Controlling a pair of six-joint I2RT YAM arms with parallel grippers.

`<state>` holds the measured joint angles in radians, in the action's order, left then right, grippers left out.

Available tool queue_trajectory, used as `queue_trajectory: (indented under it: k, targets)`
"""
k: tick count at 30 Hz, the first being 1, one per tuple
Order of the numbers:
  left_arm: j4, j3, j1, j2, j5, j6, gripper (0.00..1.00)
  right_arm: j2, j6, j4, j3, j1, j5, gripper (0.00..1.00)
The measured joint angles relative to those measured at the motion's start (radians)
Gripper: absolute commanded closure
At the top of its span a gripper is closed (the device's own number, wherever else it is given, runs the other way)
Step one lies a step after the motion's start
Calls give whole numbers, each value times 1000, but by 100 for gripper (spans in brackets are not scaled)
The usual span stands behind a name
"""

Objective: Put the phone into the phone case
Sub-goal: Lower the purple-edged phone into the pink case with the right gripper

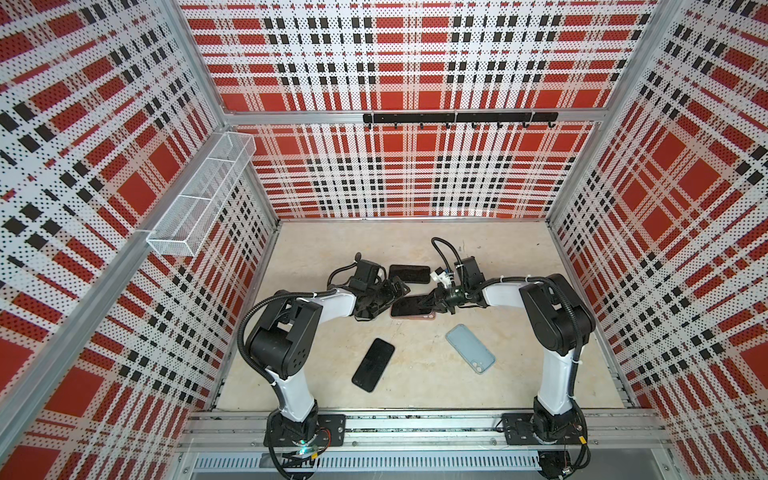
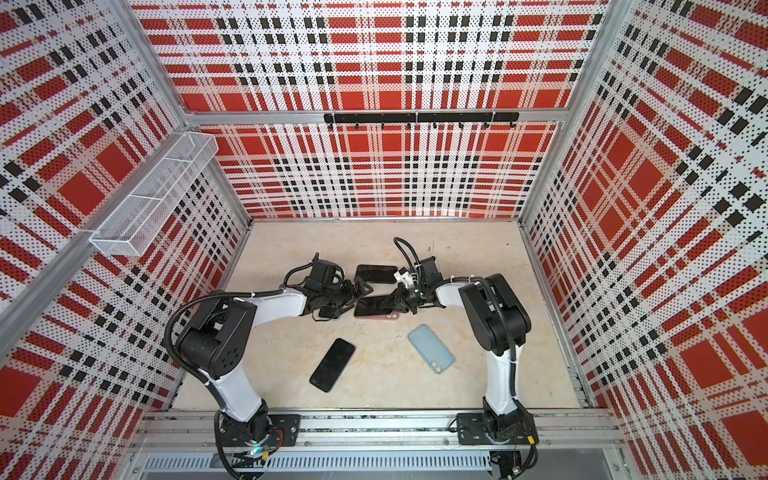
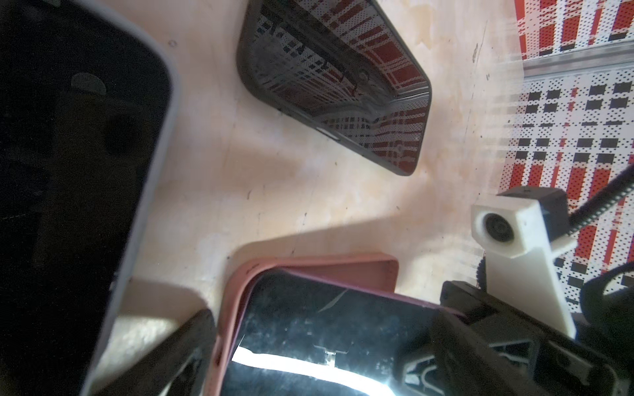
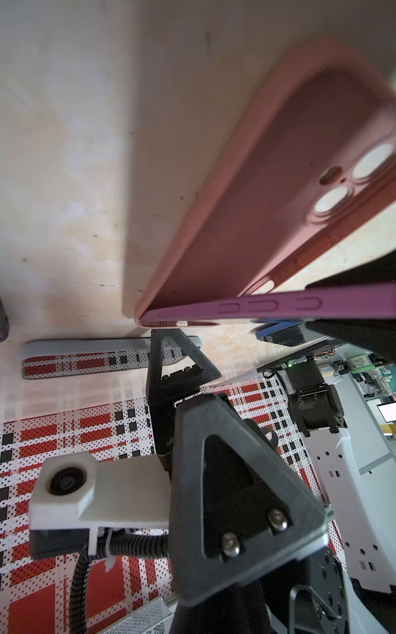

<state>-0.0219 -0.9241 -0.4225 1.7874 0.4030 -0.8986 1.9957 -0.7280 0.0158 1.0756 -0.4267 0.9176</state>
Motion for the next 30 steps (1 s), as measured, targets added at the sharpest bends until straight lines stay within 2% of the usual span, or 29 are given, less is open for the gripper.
queue_trajectory:
  k: [6,8,11,13,19,24,30]
  targets:
    - [-1,1,0,0,0,0,0,12,21,68,41,-1,-12,91]
    - [-1,1,0,0,0,0,0,11,30,82,45,-2,-24,84]
    - [-1,0,0,0,0,0,0,11,39,116,46,-5,-88,75]
    - [-1,0,0,0,0,0,0,11,41,134,47,-8,-138,72]
    - [-1,0,0,0,1,0,0,9,39,152,53,-16,-198,62]
    - [-1,0,0,0,1,1,0,-14,39,161,57,-17,-272,48]
    - [-1,0,2,-1,1,1,0,-71,57,236,60,-17,-389,41]
